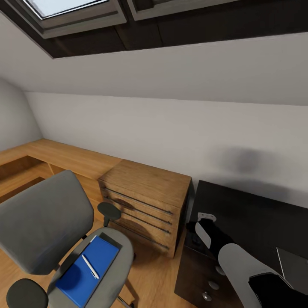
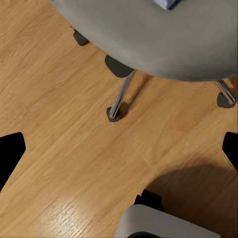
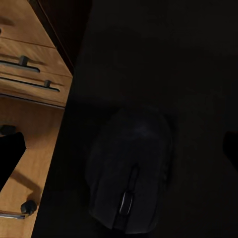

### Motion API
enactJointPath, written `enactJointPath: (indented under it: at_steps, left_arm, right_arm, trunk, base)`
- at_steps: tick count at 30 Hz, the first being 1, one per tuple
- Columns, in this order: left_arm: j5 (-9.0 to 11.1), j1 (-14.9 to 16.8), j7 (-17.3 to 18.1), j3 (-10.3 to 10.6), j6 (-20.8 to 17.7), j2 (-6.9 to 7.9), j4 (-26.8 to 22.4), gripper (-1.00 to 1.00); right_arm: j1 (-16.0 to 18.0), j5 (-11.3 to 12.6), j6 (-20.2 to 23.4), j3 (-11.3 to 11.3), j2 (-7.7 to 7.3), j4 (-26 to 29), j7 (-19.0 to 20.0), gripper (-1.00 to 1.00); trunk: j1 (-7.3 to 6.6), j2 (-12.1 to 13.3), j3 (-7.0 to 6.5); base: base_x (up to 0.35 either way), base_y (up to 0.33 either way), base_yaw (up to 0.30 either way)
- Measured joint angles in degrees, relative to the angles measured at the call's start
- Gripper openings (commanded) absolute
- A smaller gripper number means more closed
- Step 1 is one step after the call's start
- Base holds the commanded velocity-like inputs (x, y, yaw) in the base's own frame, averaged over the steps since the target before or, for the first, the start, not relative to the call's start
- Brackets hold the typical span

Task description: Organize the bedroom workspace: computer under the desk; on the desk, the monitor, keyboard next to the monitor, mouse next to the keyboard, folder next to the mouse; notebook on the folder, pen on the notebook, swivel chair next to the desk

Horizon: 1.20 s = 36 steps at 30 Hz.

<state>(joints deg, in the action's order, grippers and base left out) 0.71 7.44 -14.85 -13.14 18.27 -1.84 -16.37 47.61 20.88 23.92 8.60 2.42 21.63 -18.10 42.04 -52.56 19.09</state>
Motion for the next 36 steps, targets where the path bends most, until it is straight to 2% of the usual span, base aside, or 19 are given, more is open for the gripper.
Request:
enactJointPath:
  at_steps: [3, 6, 36]
  left_arm:
    - [0.0, 0.0, 0.2, -0.1, 0.0, 0.02, -3.4, 1.00]
    - [0.1, 0.0, 0.2, -0.1, 0.0, 0.02, -3.9, 1.00]
    - [0.0, 0.0, 0.3, -0.1, -0.1, 0.02, -4.5, 1.00]
  right_arm:
    - [0.0, 0.0, 0.0, 0.0, 0.00, 0.0, 0.2, 1.00]
    - [0.0, 0.0, 0.1, 0.0, 0.00, 0.0, 0.2, 1.00]
    - [0.0, -0.3, 0.9, 0.2, -0.25, 0.2, 0.1, 1.00]
  trunk:
    - [0.00, 0.0, 0.00]
    - [0.00, 0.0, 0.00]
    - [0.00, 0.0, 0.08]
  base:
    - [0.000, 0.000, 0.000]
    - [0.000, 0.000, 0.000]
    - [0.000, 0.000, 0.005]
